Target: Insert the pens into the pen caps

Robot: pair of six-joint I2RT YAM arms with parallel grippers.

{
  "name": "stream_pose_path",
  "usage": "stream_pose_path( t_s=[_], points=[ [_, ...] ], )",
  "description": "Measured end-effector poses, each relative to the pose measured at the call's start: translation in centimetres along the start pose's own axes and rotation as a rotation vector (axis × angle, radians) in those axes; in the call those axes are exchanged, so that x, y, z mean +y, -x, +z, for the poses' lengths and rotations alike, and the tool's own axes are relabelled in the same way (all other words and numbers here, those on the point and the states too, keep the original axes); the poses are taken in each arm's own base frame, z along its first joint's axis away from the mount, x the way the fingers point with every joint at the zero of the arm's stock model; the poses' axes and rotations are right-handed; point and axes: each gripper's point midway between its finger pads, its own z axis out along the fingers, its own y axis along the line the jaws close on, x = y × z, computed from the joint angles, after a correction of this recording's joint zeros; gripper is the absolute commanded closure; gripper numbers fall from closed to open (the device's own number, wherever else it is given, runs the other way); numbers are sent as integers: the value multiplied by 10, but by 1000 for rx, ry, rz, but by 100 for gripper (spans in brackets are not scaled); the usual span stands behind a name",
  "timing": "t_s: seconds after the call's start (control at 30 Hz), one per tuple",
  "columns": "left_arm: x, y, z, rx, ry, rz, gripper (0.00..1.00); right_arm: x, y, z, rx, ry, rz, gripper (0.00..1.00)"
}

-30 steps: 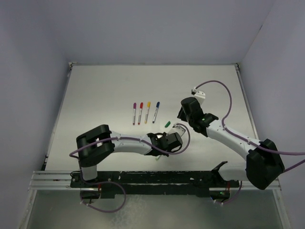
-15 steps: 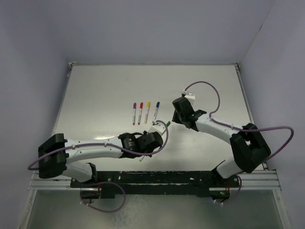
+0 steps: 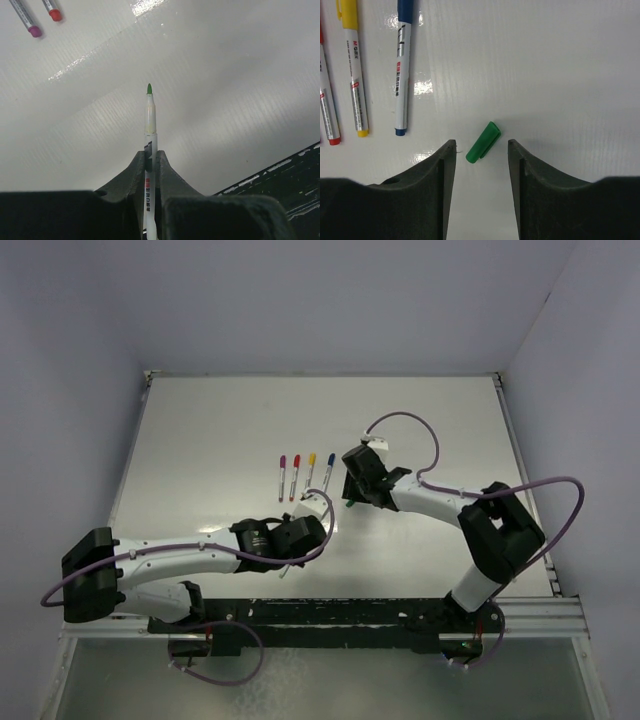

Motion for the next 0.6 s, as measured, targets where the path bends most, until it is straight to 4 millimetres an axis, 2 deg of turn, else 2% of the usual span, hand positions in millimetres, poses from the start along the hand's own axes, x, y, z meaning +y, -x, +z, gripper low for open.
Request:
stream_pose_path(
  t_s=[0.17, 0.37, 0.6],
  points=[
    [0, 1, -1, -4, -1, -3, 100, 0, -5, 2, 13, -10, 15, 49],
    [0, 1, -1, -5, -1, -3, 100, 1, -15, 12, 43, -30, 16, 56],
    [0, 1, 0, -7, -3, -2, 100, 7, -15, 16, 47, -30, 35, 61]
  ],
)
